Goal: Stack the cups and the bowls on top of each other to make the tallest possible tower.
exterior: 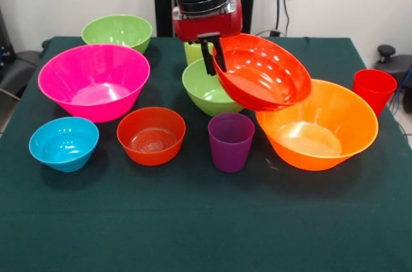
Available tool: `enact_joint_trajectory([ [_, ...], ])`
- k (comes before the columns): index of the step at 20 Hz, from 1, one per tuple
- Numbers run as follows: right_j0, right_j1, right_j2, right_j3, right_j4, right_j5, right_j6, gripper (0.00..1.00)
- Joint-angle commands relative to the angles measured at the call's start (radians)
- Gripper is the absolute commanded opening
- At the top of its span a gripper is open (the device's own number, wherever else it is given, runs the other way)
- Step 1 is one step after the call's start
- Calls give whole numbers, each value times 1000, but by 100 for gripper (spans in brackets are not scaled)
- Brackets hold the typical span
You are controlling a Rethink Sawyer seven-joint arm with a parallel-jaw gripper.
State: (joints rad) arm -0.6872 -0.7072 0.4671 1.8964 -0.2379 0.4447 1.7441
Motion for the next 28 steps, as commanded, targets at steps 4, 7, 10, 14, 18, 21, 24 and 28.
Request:
enact_joint_trajectory([
  [4,4,36,49,-71,-36,47,-36,0],
  [7,7,46,45,-71,-41,33,-30,0],
  [10,6,58,41,-65,-50,15,-28,0],
  [14,-3,92,40,-71,-63,-12,-35,0],
  [18,-6,102,44,-60,-63,-28,-29,0],
  [21,-4,116,43,-60,-66,-43,-23,0],
  [24,-1,144,41,-73,-71,-57,-23,0],
  [28,-5,143,41,-74,-76,-58,-26,0],
])
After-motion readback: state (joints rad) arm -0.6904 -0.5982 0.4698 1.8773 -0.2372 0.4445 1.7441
